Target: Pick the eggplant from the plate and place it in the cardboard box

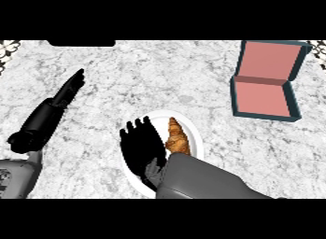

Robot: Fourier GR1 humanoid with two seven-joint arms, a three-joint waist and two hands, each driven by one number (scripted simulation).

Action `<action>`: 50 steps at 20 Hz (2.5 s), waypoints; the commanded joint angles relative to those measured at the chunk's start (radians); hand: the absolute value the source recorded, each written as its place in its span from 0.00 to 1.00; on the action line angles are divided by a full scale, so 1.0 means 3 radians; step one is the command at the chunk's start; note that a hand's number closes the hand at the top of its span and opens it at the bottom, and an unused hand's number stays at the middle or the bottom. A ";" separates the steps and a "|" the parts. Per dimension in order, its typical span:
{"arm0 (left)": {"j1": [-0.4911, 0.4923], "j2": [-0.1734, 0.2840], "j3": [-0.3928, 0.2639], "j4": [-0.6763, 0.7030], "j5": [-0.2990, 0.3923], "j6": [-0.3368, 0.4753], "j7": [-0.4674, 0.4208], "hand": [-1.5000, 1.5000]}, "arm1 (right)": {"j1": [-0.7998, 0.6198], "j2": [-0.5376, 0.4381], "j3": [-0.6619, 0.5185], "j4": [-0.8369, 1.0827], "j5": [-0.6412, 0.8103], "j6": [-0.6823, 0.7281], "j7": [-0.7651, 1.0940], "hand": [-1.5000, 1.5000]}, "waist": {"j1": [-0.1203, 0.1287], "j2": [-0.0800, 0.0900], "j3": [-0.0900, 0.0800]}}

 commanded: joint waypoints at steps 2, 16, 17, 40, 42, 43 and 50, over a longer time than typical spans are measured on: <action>0.0028 -0.0076 0.0090 -0.0058 -0.0045 -0.0067 0.0009 0.50 | 0.0201 0.0002 -0.0040 0.0076 0.0220 -0.0039 -0.0226 0.00 | -0.0006 -0.0001 0.0000; -0.0045 -0.0102 0.0319 0.0304 -0.0128 -0.0326 -0.0269 0.50 | 0.0309 0.0002 0.0205 0.0518 0.0425 -0.0408 -0.0308 0.00 | 0.0005 0.0005 -0.0001; 0.0159 -0.0187 0.0208 -0.0092 -0.0200 -0.0254 -0.0064 0.50 | 0.0231 0.0002 -0.0012 0.0562 0.0455 -0.0247 -0.0472 0.00 | 0.0008 -0.0001 0.0000; -0.0064 -0.0374 0.0312 -0.0059 -0.0311 -0.0316 0.0196 0.50 | 0.0364 0.0001 0.0348 0.0499 0.1016 -0.1405 -0.1573 1.00 | -0.0013 -0.0005 0.0001; -0.0035 -0.0388 0.0300 -0.0089 -0.0370 -0.0243 0.0191 0.50 | 0.0579 -0.0499 0.0347 0.0087 0.0889 -0.1582 -0.2230 1.00 | -0.0067 -0.0013 0.0004; 0.0025 -0.0382 0.0318 -0.0084 -0.0358 -0.0247 0.0126 0.50 | 0.0742 -0.0638 0.0430 -0.0064 0.0847 -0.1724 -0.2462 1.00 | -0.0081 -0.0014 0.0005; 0.0115 -0.0277 0.0438 -0.0055 -0.0359 -0.0268 -0.0013 0.50 | 0.1147 -0.1694 0.0173 -0.1415 0.0679 -0.2141 -0.3246 1.00 | -0.0129 -0.0026 0.0002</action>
